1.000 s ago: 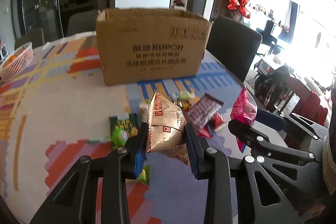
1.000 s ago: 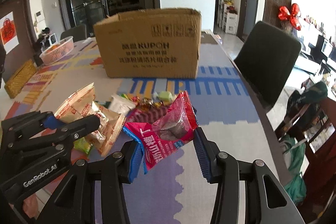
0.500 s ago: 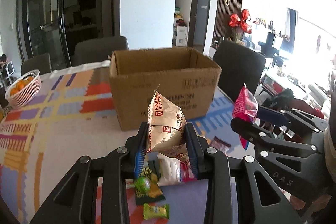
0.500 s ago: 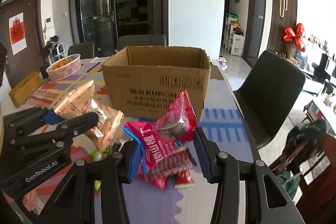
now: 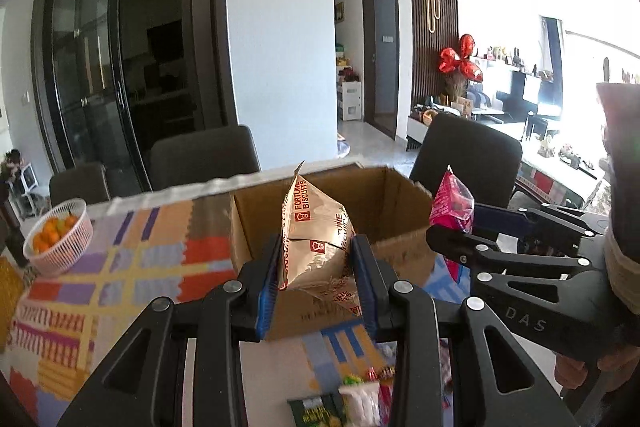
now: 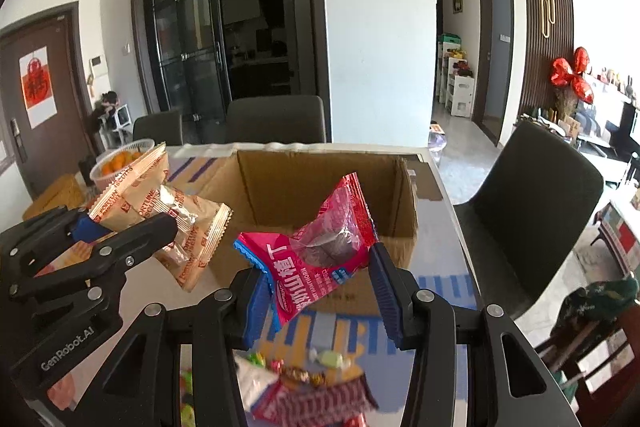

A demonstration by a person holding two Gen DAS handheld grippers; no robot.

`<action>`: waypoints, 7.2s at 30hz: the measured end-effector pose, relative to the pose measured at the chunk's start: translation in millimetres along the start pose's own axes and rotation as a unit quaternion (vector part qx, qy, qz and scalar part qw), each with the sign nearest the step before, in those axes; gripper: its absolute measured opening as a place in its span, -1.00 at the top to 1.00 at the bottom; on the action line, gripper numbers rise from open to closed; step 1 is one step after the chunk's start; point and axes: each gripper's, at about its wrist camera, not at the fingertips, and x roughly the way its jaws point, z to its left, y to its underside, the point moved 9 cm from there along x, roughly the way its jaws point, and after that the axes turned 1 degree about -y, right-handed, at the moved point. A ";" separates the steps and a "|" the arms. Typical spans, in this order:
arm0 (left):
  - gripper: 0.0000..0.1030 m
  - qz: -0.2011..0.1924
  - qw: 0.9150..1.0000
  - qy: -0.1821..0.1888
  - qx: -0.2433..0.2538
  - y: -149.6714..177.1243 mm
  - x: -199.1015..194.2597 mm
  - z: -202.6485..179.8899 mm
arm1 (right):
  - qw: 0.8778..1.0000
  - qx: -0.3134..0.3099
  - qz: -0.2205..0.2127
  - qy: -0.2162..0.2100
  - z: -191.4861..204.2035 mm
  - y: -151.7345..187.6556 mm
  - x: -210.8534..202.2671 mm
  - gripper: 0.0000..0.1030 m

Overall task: Organize snacks
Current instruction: 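Carry both bags into the cardboard box and open both tools, then move both tools back over the remaining snacks, then grasp the green lollipop with the left tool while the right tool grasps the white packet, then lift both items over the box and release them inside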

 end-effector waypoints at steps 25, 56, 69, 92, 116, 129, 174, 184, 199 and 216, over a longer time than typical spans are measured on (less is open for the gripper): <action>-0.21 0.072 0.997 -0.003 -0.022 -21.0 91.0 33.9 | 0.998 0.011 0.056 0.021 -26.7 -44.5 93.4 -0.12; -0.62 0.020 0.999 -0.027 0.008 31.0 -50.6 46.5 | 1.000 0.007 0.013 -0.013 33.9 15.5 -17.4 -0.43; -0.62 0.069 0.997 -0.014 0.033 105.2 -57.2 39.8 | 0.999 0.002 0.045 -0.011 51.1 85.2 -29.2 -0.43; -0.43 0.138 0.986 0.070 0.064 197.4 0.0 16.4 | 0.988 0.014 0.146 -0.039 66.8 162.8 27.0 -0.27; 0.46 0.183 0.976 0.117 0.031 221.6 40.7 10.5 | 0.980 0.033 0.188 -0.051 69.7 175.9 65.1 -0.11; 0.49 0.177 0.981 0.076 -0.013 204.3 37.2 37.4 | 0.979 0.031 0.197 -0.053 82.2 172.1 87.6 0.00; 0.49 0.036 0.998 0.043 -0.030 37.4 -1.2 21.0 | 0.998 0.026 0.021 -0.043 37.7 31.5 6.6 0.38; 0.49 0.024 0.999 0.036 -0.025 -5.3 19.1 26.6 | 0.999 0.035 -0.012 -0.030 18.7 -18.9 7.3 0.38; 0.49 0.027 0.999 0.033 -0.023 -45.9 68.9 35.7 | 0.999 0.030 -0.002 -0.021 -3.5 -63.6 47.4 0.38; -0.23 0.049 0.999 -0.023 0.000 -32.2 94.4 44.8 | 0.998 0.043 0.037 0.006 -34.0 -46.6 89.8 0.00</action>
